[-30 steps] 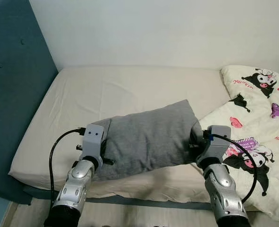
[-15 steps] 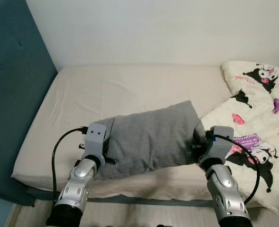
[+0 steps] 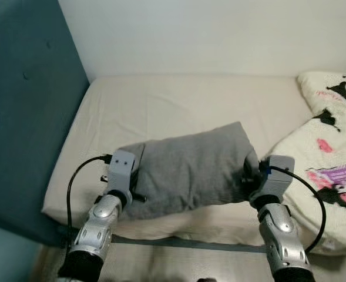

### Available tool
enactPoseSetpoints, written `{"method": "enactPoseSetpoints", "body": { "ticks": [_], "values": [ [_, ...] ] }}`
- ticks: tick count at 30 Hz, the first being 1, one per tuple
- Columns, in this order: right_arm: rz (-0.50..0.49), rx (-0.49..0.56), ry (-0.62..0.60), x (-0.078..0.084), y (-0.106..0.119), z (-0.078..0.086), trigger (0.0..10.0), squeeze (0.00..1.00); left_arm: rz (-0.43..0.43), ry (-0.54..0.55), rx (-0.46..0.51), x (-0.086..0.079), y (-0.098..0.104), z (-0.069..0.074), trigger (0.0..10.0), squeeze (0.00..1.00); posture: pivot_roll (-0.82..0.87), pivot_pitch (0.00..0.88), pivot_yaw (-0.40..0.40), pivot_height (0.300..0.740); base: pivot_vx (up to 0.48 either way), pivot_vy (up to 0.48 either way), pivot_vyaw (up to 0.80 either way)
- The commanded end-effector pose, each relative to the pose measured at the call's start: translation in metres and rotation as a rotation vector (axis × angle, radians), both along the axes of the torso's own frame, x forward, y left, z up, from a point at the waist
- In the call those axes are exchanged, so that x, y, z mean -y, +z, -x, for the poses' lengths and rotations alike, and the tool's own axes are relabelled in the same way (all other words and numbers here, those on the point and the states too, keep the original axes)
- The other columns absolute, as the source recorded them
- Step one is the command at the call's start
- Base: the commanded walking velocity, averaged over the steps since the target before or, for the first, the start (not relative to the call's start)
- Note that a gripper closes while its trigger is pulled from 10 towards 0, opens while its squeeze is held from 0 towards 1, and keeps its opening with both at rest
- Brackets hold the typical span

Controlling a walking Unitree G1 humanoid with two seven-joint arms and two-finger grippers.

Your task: Clean up the room

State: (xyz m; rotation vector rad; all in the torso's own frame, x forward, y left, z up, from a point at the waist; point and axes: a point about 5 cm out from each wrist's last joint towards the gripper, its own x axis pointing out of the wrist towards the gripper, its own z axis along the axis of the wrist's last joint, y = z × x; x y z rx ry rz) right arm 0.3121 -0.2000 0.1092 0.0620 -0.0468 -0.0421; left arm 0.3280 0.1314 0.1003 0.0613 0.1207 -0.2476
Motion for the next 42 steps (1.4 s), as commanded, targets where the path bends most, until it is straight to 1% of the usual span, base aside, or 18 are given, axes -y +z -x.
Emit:
{"method": "enactPoseSetpoints", "body": {
  "ticks": [1, 16, 20, 23, 30, 31, 33, 42],
  "values": [
    [0.006, 0.013, 0.034, -0.006, 0.001, 0.000, 10.0, 0.00, -0.001, -0.035, 0.017, 0.007, 0.001, 0.001, 10.0, 0.00, 0.03, 0.210, 0.025, 0.733, 0.000, 0.349, 0.00],
    [0.004, 0.015, 0.031, -0.006, 0.000, 0.001, 10.0, 0.00, -0.001, -0.045, 0.021, 0.009, 0.001, 0.000, 10.0, 0.00, 0.03, 0.199, 0.029, 0.733, 0.000, 0.347, 0.00],
    [0.003, 0.016, 0.031, -0.006, 0.000, 0.001, 10.0, 0.00, -0.013, -0.053, 0.022, 0.010, 0.002, 0.000, 10.0, 0.00, 0.03, 0.200, 0.029, 0.733, 0.000, 0.000, 0.00],
    [0.003, 0.017, 0.032, -0.007, 0.000, 0.000, 10.0, 0.00, -0.036, -0.066, 0.022, 0.013, 0.002, 0.001, 10.0, 0.00, 0.03, 0.196, 0.029, 0.733, 0.000, -0.480, 0.00],
    [0.002, 0.019, 0.029, -0.006, 0.000, 0.001, 10.0, 0.00, -0.031, -0.068, 0.025, 0.014, 0.002, 0.002, 10.0, 0.00, 0.03, 0.191, 0.032, 0.733, 0.000, -0.480, 0.00],
    [0.002, 0.019, 0.029, -0.006, -0.001, 0.002, 10.0, 0.00, -0.016, -0.068, 0.028, 0.014, 0.002, 0.002, 10.0, 0.00, 0.03, 0.191, 0.032, 0.733, 0.000, 0.000, 0.00],
    [0.002, 0.019, 0.027, -0.006, -0.001, 0.002, 10.0, 0.00, -0.013, -0.068, 0.026, 0.015, 0.002, 0.001, 10.0, 0.00, 0.03, 0.193, 0.033, 0.733, 0.000, 0.000, 0.00],
    [-0.001, 0.015, 0.018, -0.003, -0.001, 0.002, 10.0, 0.00, -0.031, -0.085, 0.002, 0.018, 0.000, 0.001, 10.0, 0.00, 0.03, 0.199, 0.035, 0.733, 0.000, 0.000, 0.00]
  ]
}}
